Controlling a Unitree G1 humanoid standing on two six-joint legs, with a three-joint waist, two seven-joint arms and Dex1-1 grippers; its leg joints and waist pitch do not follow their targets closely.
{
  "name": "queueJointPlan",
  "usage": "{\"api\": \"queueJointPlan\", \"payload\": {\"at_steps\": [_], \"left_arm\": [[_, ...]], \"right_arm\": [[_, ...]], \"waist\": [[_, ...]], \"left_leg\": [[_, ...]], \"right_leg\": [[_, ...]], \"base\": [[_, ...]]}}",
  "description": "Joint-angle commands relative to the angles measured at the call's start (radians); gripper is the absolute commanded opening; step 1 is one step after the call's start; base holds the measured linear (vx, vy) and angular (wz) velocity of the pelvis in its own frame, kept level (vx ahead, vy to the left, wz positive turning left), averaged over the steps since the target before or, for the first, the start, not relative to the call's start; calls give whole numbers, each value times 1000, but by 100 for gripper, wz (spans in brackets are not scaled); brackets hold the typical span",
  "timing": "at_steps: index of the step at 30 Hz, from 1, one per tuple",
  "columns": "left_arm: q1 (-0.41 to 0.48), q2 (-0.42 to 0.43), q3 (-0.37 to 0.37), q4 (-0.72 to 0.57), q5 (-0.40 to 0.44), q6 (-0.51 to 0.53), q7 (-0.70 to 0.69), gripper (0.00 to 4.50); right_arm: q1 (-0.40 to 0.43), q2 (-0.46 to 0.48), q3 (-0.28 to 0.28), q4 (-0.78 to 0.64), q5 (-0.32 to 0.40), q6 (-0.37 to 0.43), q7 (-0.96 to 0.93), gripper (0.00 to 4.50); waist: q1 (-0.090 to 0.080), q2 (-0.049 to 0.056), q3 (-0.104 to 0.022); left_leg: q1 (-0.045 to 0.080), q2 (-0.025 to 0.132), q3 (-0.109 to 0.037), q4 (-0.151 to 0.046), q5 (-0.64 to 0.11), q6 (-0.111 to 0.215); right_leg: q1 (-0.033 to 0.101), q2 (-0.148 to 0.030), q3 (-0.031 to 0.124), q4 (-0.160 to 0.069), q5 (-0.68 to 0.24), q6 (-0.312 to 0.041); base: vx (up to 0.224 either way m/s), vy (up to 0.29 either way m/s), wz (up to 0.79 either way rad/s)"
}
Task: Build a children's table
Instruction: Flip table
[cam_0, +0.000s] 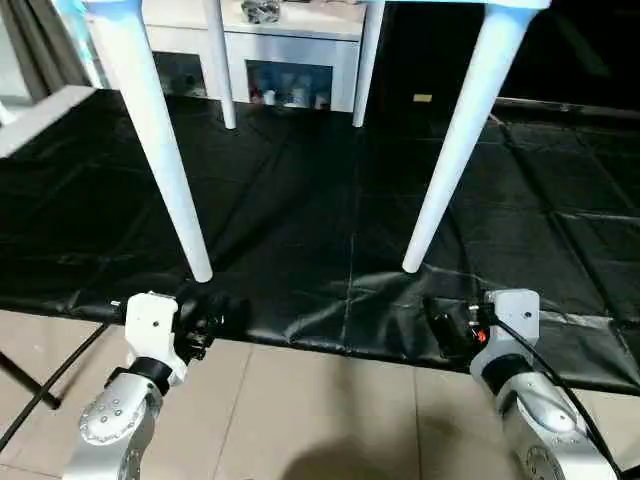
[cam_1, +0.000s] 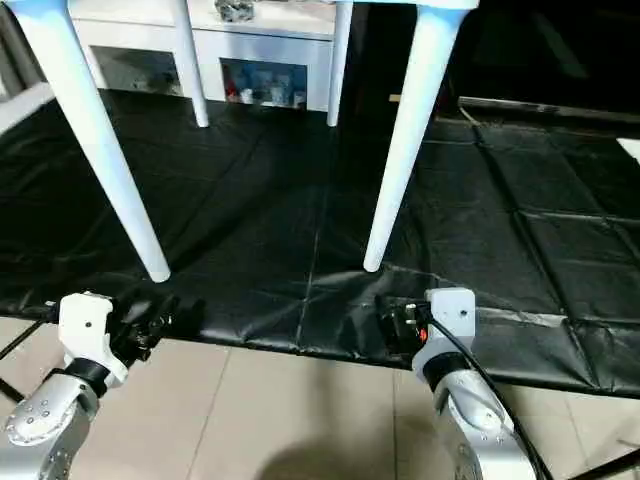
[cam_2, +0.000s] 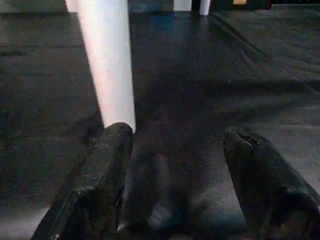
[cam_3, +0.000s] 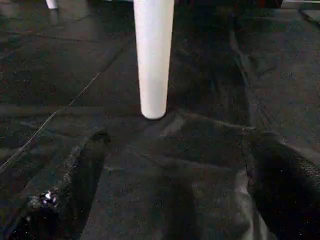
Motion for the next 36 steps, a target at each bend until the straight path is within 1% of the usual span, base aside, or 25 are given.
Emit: {"api": "queueJointPlan", "payload": {"at_steps": [1,3,5,7,9,10,12,13,14,16,19,24,31,36], "left_arm": [[6,1,-8,-18,9,9,7,326],[6,1,-8,-18,9,9,7,326],[6,1,-8,-18,9,9,7,326],[6,1,-8,-18,9,9,7,326],[6,1,-8,-18,9,9,7,326],[6,1,-8,-18,9,9,7,326],[6,1,-8,-18,9,9,7,326],[6,1,-8,-18,9,9,7,326],[6,1,-8,-18,9,9,7,326],[6,1,-8,-18,9,9,7,326],[6,1,-8,-18,9,9,7,326],[6,1,-8,-18,9,9,7,326],[6,1,-8,-18,9,9,7,326],[6,1,-8,-18,9,9,7,326]], "right_arm": [[-3,-8,3,10,-9,0,-5,450],[-3,-8,3,10,-9,0,-5,450],[-3,-8,3,10,-9,0,-5,450],[-3,-8,3,10,-9,0,-5,450],[-3,-8,3,10,-9,0,-5,450],[-3,-8,3,10,-9,0,-5,450],[-3,-8,3,10,-9,0,-5,450],[-3,-8,3,10,-9,0,-5,450],[-3,-8,3,10,-9,0,-5,450],[-3,-8,3,10,-9,0,-5,450],[-3,-8,3,10,-9,0,-5,450],[-3,-8,3,10,-9,0,-5,450],[-3,-8,3,10,-9,0,-5,450],[-3,-8,3,10,-9,0,-5,450]], "waist": [[4,3,-37],[5,2,-40],[7,-1,-42],[8,0,-43],[9,0,-44],[8,0,-42],[8,0,-40],[7,-1,-38],[7,-1,-38],[6,-2,-36],[7,-2,-36],[7,-3,-36],[8,-2,-39],[7,-2,-39]], "left_leg": [[1,75,-43,-102,-367,-28],[0,75,-40,-101,-337,-22],[1,73,-35,-99,-295,-11],[1,73,-32,-97,-264,-2],[-1,73,-32,-96,-242,5],[-2,73,-32,-97,-245,7],[0,73,-32,-98,-262,5],[1,73,-32,-99,-285,-1],[1,73,-32,-99,-285,-1],[2,72,-34,-101,-312,-8],[5,71,-34,-101,-322,-11],[3,71,-34,-101,-313,-9],[1,72,-33,-99,-283,-3],[2,72,-32,-99,-281,-2]], "right_leg": [[20,-87,85,-89,-368,-51],[22,-86,89,-83,-320,-69],[21,-82,99,-76,-265,-91],[22,-79,105,-71,-231,-109],[26,-77,104,-68,-208,-118],[26,-77,104,-68,-216,-120],[26,-77,104,-72,-247,-116],[24,-77,104,-76,-290,-107],[24,-77,104,-76,-290,-107],[22,-78,105,-82,-345,-90],[19,-78,106,-86,-372,-79],[19,-77,107,-84,-356,-80],[22,-76,108,-78,-298,-98],[22,-75,108,-76,-288,-104]], "base": [[0,0,0],[0,0,0],[0,0,0],[0,0,0],[0,0,0],[0,0,0],[0,0,0],[0,0,0],[0,0,0],[0,0,0],[0,0,0],[0,0,0],[0,0,0],[0,0,0]]}}
